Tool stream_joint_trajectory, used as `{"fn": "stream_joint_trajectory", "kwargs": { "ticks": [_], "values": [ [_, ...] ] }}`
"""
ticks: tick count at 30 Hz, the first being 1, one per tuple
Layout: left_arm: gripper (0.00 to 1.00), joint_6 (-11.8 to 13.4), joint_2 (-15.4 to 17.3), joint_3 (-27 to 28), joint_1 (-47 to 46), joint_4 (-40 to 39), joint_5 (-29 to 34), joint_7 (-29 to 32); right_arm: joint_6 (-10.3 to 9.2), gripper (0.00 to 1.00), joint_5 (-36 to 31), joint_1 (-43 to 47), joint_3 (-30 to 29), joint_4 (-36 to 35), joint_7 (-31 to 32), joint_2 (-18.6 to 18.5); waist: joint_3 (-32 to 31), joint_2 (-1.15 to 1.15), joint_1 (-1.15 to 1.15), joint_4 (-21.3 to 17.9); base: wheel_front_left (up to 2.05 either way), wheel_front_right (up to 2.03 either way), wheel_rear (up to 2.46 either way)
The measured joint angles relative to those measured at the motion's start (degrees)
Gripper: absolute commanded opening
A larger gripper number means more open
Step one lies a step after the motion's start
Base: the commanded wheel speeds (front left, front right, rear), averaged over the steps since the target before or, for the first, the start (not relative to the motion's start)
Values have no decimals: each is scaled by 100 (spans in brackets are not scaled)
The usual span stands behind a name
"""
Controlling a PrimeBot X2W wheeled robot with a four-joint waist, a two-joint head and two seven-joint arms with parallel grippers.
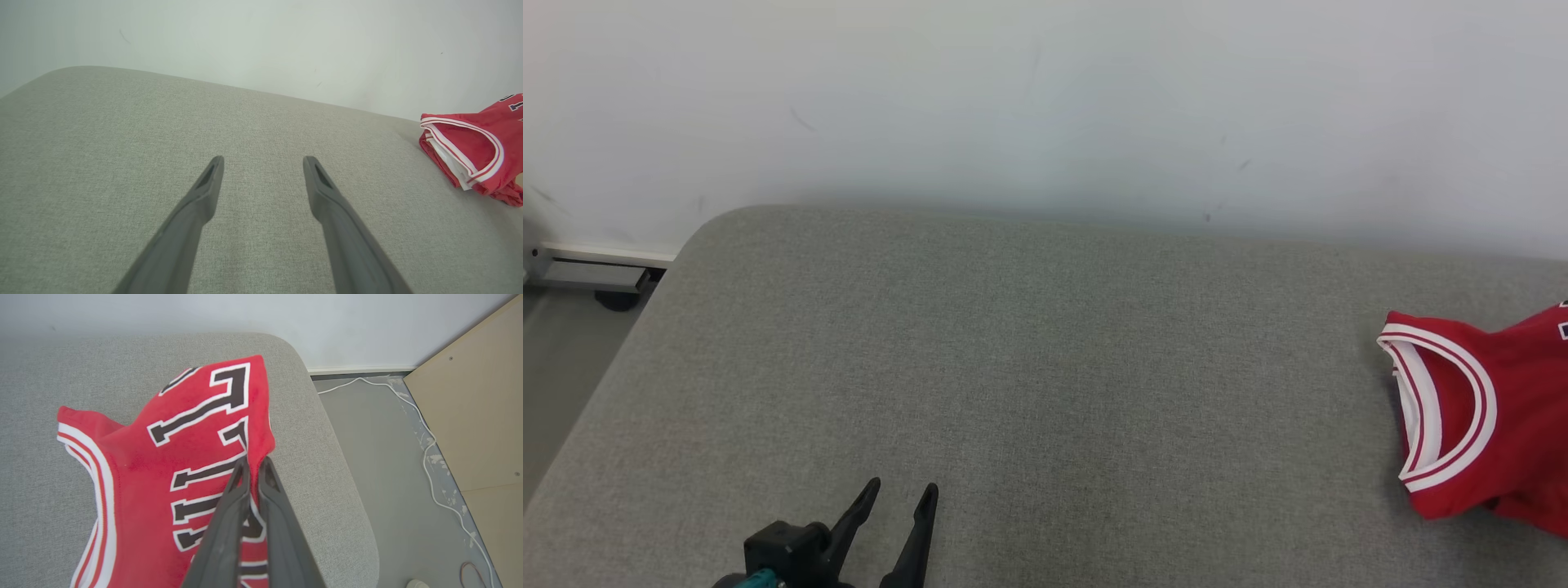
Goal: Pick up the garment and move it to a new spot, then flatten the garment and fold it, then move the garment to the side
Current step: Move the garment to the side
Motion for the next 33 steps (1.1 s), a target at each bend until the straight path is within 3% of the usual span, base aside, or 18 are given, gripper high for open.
{"fn": "stream_joint_trajectory", "kwargs": {
  "ticks": [5,6,7,8,13,20,27,33],
  "values": [
    [100,-47,11,-45,-12,-35,102,97,0,0,-164,274,1,105,-103,-55,90,0,0,60,0,0,0],
    [100,-47,16,-54,-15,-42,102,97,0,25,-250,334,51,132,-185,-116,108,0,0,73,0,0,0],
    [100,-48,23,-67,-24,-45,103,99,1,72,-343,372,68,155,-282,-188,124,0,0,89,0,0,0],
    [100,-49,29,-82,-38,-54,103,123,1,100,-444,385,69,165,-388,-265,140,0,0,104,0,0,0],
    [100,-48,52,-88,-94,-76,127,154,0,100,-770,282,164,188,-776,-548,208,0,0,154,0,0,0],
    [100,-45,74,-89,-96,-103,127,197,92,100,-779,-108,338,205,-1679,-567,287,0,0,182,0,0,0],
    [100,10,30,7,-179,-97,132,167,438,100,-545,-479,457,221,-2659,-108,237,0,0,155,0,0,0],
    [100,125,-22,297,-253,-107,55,-82,856,100,-107,-387,521,27,-3450,487,90,0,0,106,0,0,0]
  ]
}}
